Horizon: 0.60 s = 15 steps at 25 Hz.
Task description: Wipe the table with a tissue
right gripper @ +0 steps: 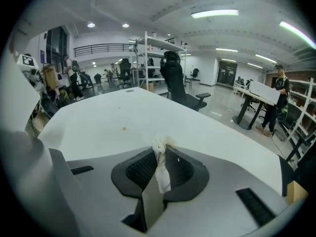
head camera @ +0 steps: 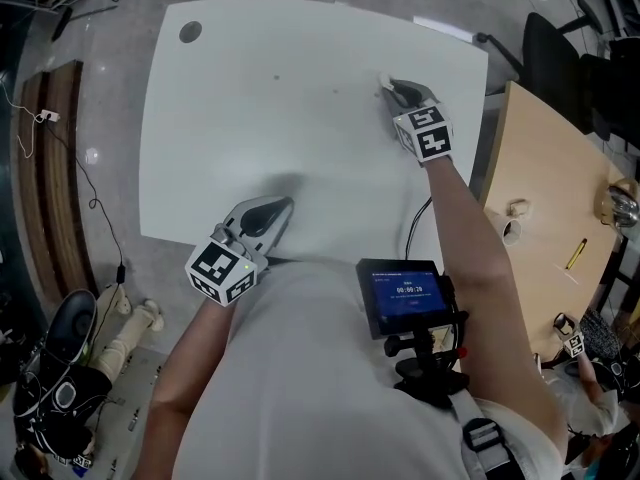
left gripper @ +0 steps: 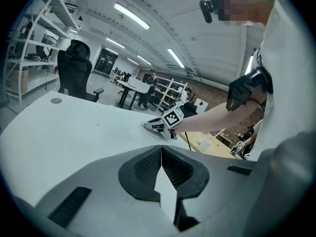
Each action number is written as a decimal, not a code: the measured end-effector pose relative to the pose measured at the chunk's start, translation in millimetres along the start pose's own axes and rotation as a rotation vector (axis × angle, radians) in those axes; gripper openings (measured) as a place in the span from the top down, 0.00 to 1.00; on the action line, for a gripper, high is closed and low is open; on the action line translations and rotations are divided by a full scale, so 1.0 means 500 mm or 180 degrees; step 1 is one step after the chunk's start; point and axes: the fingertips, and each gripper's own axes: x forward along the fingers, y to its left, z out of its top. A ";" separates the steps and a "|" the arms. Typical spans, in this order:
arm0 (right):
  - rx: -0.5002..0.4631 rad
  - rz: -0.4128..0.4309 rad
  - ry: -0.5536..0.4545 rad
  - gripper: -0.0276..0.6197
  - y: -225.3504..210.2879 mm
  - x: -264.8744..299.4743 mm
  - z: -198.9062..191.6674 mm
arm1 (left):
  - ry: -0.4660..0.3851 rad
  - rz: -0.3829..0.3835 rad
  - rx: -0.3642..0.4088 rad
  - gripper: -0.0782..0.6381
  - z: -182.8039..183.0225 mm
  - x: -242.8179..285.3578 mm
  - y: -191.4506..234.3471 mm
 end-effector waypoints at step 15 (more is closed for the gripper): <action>-0.0728 0.0839 0.0069 0.87 0.248 -0.045 -0.039 | 0.0150 -0.0237 0.0230 0.88 0.017 0.033 -0.036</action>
